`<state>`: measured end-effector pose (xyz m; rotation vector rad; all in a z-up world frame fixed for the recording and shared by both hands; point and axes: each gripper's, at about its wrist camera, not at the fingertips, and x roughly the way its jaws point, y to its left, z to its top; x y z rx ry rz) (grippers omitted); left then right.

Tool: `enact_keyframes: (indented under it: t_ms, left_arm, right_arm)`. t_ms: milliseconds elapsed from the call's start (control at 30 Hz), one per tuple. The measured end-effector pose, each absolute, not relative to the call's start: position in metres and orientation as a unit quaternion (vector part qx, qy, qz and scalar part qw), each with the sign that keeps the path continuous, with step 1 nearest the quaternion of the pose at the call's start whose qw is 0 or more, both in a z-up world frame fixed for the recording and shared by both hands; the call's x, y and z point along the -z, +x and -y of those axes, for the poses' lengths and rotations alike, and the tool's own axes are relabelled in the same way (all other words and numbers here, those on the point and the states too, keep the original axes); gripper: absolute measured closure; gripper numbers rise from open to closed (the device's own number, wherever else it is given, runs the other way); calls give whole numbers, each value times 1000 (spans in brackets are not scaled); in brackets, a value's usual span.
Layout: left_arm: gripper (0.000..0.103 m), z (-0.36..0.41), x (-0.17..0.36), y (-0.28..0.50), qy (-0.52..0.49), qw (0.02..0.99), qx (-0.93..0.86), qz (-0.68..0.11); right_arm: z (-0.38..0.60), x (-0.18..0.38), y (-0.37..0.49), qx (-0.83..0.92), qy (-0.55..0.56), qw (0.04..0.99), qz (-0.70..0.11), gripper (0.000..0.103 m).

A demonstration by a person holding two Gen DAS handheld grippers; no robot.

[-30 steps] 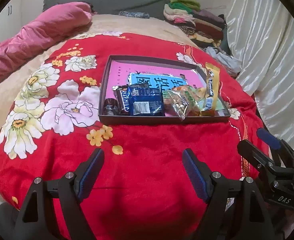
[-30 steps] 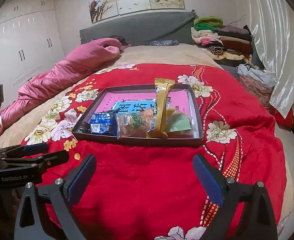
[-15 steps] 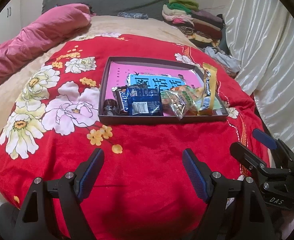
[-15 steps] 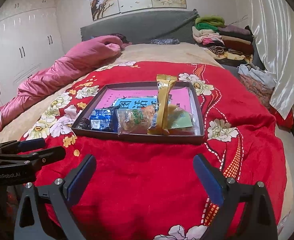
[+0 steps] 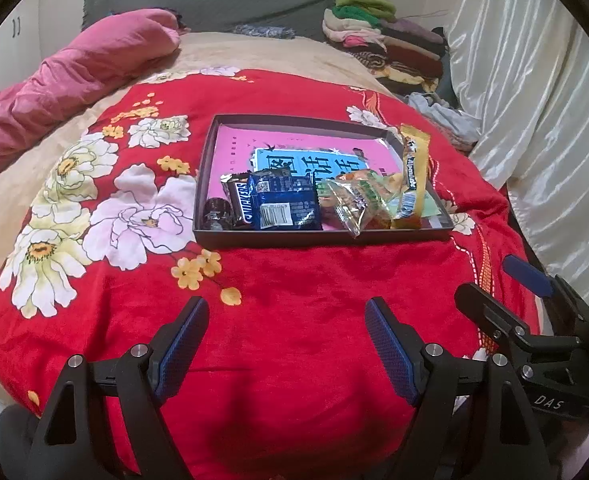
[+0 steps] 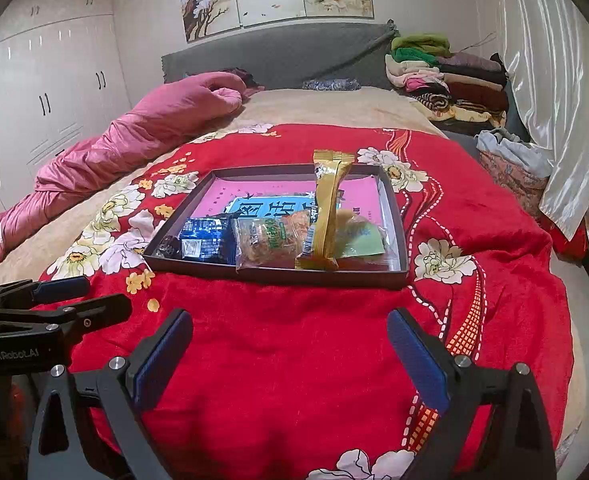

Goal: Organize snacks

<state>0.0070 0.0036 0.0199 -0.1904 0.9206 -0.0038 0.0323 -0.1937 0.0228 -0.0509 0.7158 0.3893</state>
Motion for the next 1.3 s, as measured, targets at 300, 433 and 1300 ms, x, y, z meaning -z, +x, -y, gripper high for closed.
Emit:
enact_keyframes:
  t_ms: [300,433,1300]
  left_arm:
    - [22,-2,-22,6,-94,892,5,-443]
    - [21,-1,-22,5,-91,891,5,-445]
    - [22,1,-21,6,-84,892,-8,-445]
  right_arm:
    - [194,-23,32,-190,-25,917,-349,4]
    - [194,-23,32,-189,-25,917,-349,4]
    - [198,-20,34,-184,-25,918,-349,4]
